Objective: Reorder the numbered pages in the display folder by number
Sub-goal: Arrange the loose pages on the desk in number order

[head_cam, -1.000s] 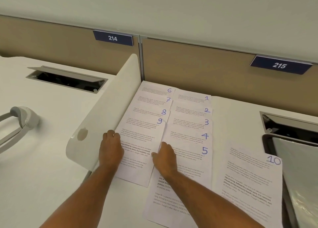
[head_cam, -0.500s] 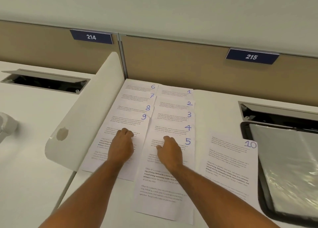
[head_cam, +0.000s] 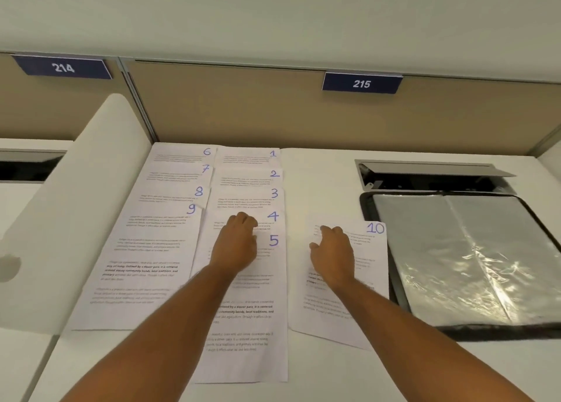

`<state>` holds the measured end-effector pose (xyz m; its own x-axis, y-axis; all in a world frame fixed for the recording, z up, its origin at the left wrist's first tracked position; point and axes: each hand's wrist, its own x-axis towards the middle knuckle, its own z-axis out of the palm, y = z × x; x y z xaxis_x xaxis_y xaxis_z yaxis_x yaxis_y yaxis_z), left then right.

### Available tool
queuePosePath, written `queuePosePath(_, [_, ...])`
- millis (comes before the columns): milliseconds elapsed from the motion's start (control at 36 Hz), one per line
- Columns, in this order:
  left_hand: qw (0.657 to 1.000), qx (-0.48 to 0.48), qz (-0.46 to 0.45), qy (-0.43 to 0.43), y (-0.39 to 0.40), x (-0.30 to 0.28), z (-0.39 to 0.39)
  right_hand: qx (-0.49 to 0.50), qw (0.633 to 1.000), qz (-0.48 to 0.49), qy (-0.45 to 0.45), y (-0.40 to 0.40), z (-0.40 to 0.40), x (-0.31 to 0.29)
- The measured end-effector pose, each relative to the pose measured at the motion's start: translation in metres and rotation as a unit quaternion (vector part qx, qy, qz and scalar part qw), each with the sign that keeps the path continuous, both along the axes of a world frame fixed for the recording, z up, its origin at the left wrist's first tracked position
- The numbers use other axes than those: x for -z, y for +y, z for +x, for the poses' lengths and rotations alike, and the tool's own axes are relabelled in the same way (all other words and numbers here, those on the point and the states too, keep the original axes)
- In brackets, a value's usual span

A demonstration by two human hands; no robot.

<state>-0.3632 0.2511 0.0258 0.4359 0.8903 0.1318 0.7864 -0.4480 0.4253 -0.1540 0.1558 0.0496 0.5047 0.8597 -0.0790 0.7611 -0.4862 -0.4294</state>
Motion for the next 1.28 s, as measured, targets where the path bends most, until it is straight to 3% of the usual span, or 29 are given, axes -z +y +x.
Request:
queuePosePath(278, [0.993, 0.092, -0.055, 0.049, -0.001, -0.011, 0.092, 0.075, 0.996, 0.003, -0.044, -0.014, 0.088, -0.001])
queuePosePath(417, [0.985, 0.116, -0.092, 0.093, 0.004, -0.013, 0.122, 0.095, 0.994, -0.039, -0.040, -0.015, 0.121, -0.005])
queuePosePath(583, [0.977, 0.119, -0.113, 0.136, 0.008, -0.019, 0.150, 0.109, 0.993, -0.037, 0.018, -0.014, 0.147, 0.004])
queuePosePath(806, [0.965, 0.112, -0.148, 0.183, 0.008, -0.009, 0.161, 0.123, 0.984, 0.039, 0.119, -0.011, 0.150, 0.016])
queuePosePath(1000, [0.970, 0.098, -0.163, 0.151, 0.005, -0.004, 0.160, 0.123, 0.955, 0.037, 0.267, -0.011, 0.146, 0.021])
queuePosePath(1139, [0.975, 0.078, -0.175, 0.114, 0.000, 0.002, 0.156, 0.102, 0.943, 0.036, 0.315, -0.016, 0.150, 0.017])
queuePosePath(1278, [0.975, 0.002, -0.223, -0.017, -0.010, 0.006, 0.155, 0.137, 0.916, 0.095, 0.364, -0.015, 0.156, 0.000])
